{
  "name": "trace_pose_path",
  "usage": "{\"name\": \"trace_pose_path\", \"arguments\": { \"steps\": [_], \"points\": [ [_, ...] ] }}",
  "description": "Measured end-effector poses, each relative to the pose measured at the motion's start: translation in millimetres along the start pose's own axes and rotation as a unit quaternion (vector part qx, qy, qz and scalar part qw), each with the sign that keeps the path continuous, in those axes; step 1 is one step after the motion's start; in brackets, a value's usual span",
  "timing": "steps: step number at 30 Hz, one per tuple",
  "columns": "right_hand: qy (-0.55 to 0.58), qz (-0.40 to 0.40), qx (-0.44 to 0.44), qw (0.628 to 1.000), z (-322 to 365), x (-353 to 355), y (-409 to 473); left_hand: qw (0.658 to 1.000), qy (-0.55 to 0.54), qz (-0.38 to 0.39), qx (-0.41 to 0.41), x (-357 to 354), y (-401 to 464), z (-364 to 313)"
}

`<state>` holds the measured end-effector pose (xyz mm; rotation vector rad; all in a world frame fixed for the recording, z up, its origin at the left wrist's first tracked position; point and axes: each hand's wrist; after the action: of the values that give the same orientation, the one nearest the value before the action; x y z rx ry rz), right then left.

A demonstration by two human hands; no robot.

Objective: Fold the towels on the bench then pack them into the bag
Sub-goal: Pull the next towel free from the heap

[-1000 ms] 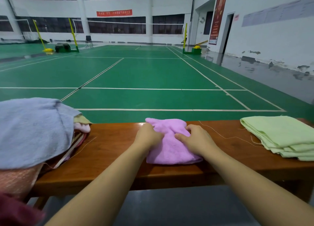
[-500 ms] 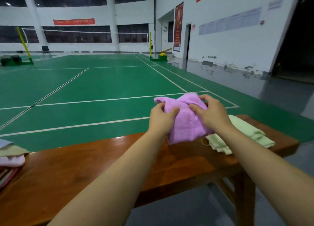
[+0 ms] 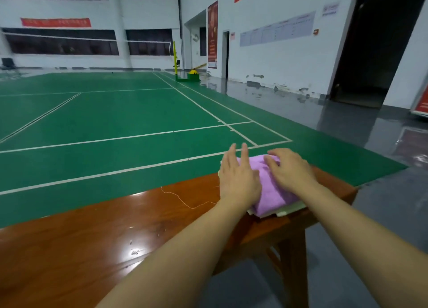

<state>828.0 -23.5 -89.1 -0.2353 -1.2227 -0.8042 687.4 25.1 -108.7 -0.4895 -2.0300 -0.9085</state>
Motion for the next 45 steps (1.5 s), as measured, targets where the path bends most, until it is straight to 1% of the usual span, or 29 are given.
{"name": "trace_pose_path", "arguments": {
  "steps": [1,2,3,4,6,8,10,12,13,16,18,21,24,28,31,33,35,36,38,40,43,45],
  "points": [
    [-0.018,0.038,0.032,0.999,5,-5,-2,0.998,0.020,0.031,-0.057,-4,1,2],
    [-0.064,0.078,0.058,0.993,6,-13,-3,0.992,0.030,0.087,-0.090,-11,1,6],
    [-0.107,0.110,0.065,0.986,4,-20,-3,0.985,0.024,0.143,-0.097,-19,2,11],
    [-0.130,0.127,0.061,0.982,0,-26,-2,0.980,0.010,0.180,-0.086,-25,2,15],
    [-0.140,0.127,0.053,0.981,-5,-29,0,0.978,-0.001,0.195,-0.073,-27,3,19],
    [-0.147,0.125,0.036,0.981,2,-22,-4,0.976,-0.011,0.200,-0.082,-15,1,14],
    [-0.139,0.085,0.028,0.986,14,-15,-10,0.980,-0.026,0.179,-0.077,3,-6,16],
    [-0.120,0.039,0.048,0.991,34,-9,-21,0.991,-0.026,0.121,-0.050,19,-14,35],
    [-0.100,0.032,0.066,0.992,49,-9,-27,0.994,-0.024,0.102,-0.031,29,-19,49],
    [-0.042,0.057,0.132,0.989,105,-21,-47,0.997,-0.002,0.074,0.027,71,-46,96],
    [-0.019,0.075,0.182,0.980,150,-36,-66,0.996,0.044,0.051,0.051,108,-76,130],
    [0.012,0.115,0.241,0.964,222,-55,-103,0.987,0.123,0.038,0.098,168,-134,184],
    [0.035,0.148,0.295,0.943,294,-66,-147,0.973,0.161,0.021,0.163,232,-196,226],
    [0.063,0.165,0.365,0.914,381,-75,-212,0.952,0.202,-0.015,0.228,308,-271,254],
    [0.086,0.180,0.409,0.890,435,-73,-262,0.941,0.230,-0.018,0.248,359,-319,255],
    [0.111,0.201,0.432,0.872,465,-69,-294,0.931,0.240,-0.040,0.273,391,-348,262],
    [0.143,0.231,0.438,0.857,491,-66,-323,0.918,0.250,-0.079,0.297,419,-377,277],
    [0.158,0.249,0.435,0.851,502,-66,-336,0.912,0.255,-0.087,0.308,431,-391,285],
    [0.181,0.296,0.413,0.842,519,-68,-359,0.907,0.249,-0.074,0.331,447,-415,293],
    [0.187,0.329,0.389,0.840,529,-72,-375,0.911,0.230,-0.071,0.335,453,-432,297],
    [0.191,0.329,0.360,0.852,534,-78,-385,0.918,0.223,-0.079,0.317,451,-440,302],
    [0.226,0.335,0.327,0.854,534,-81,-384,0.920,0.230,-0.094,0.302,451,-439,305]
  ]
}}
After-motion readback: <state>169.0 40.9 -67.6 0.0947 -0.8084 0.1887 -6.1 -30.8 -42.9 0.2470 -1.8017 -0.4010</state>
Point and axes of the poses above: each hand's wrist, its own y-axis towards the middle knuckle, its own x-axis out of the back of the hand, z = x × y, and after that the axes turned 15 degrees about -x, right-handed
